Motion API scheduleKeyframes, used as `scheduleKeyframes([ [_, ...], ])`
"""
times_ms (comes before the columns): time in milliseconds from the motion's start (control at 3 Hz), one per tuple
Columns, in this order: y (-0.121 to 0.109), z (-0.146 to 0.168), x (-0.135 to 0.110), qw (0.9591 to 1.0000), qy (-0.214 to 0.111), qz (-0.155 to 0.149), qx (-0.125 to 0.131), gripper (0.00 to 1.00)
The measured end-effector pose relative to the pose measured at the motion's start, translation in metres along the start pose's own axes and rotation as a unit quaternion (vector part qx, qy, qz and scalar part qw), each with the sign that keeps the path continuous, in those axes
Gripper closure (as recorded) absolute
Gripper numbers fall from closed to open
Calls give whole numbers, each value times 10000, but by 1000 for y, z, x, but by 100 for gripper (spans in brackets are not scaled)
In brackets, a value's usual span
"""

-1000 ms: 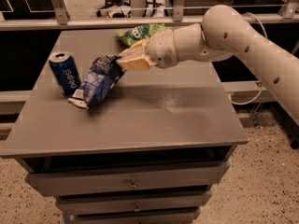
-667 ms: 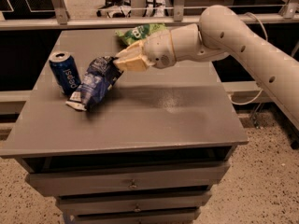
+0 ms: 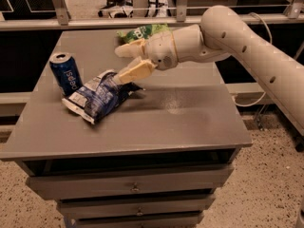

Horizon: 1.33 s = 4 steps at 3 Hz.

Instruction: Move blue chip bag near pepsi can

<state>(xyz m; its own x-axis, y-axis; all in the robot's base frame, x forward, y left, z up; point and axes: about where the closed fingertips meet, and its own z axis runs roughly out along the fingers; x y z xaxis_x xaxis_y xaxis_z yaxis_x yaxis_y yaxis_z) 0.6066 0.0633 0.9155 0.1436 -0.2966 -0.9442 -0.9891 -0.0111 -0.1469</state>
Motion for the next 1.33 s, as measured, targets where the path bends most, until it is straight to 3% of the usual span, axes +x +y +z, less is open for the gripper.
scheduleKeyframes([
  [333,-1,-10,7,9999,96,65,50,0],
  [667,-10,-28,18,9990,210,207,336,0],
  [1000,-28,-76,41,9918,530,429,1084,0],
  [1333,-31,-76,41,9912,527,434,1133,0],
])
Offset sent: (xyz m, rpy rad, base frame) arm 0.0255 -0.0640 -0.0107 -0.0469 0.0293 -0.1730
